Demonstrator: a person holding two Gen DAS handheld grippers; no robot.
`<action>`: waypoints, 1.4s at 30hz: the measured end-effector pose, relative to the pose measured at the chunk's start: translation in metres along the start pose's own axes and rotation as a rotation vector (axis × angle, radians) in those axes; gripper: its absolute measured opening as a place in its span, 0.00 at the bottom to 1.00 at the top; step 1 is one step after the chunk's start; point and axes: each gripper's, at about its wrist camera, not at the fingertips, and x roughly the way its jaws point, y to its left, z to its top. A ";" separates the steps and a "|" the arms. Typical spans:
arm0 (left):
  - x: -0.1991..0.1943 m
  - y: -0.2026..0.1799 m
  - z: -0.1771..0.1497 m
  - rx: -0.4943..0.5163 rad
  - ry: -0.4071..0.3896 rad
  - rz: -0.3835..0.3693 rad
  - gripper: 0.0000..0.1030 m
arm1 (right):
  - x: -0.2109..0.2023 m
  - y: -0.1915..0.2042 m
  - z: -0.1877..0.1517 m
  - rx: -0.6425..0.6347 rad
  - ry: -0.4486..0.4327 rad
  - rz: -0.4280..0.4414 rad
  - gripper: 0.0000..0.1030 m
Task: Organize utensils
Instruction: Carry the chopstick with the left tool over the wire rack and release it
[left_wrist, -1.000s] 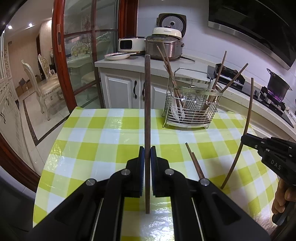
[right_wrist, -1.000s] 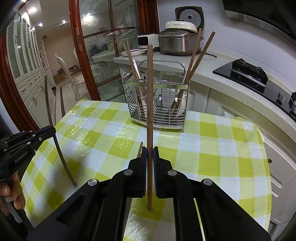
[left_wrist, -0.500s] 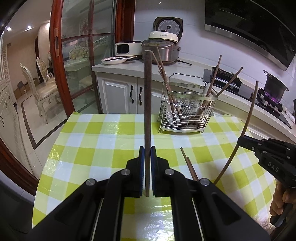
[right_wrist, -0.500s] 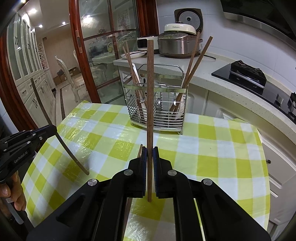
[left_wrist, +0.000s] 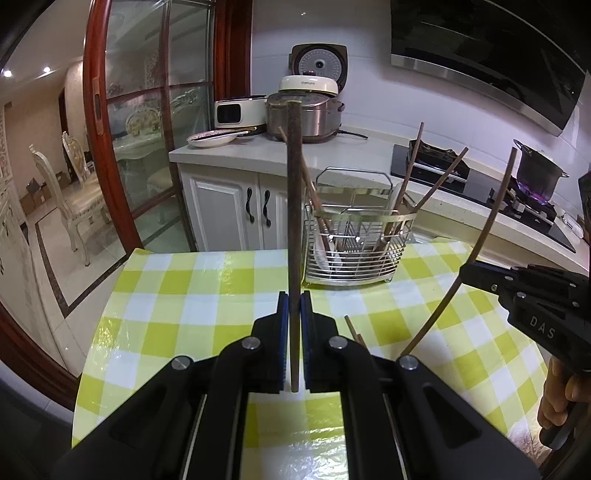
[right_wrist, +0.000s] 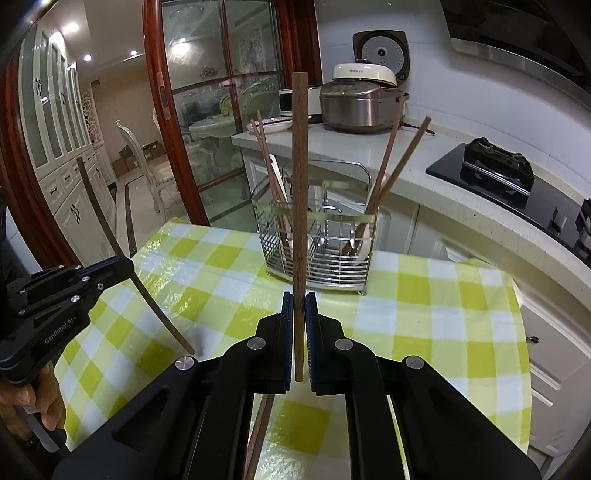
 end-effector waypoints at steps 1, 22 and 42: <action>0.000 0.000 0.001 0.001 -0.001 -0.002 0.06 | 0.000 0.001 0.002 -0.001 -0.001 0.002 0.08; -0.020 -0.026 0.140 0.055 -0.180 -0.106 0.06 | -0.024 -0.009 0.135 -0.016 -0.145 -0.015 0.08; 0.108 -0.027 0.172 -0.072 -0.046 -0.146 0.06 | 0.078 -0.039 0.150 0.042 -0.047 -0.056 0.08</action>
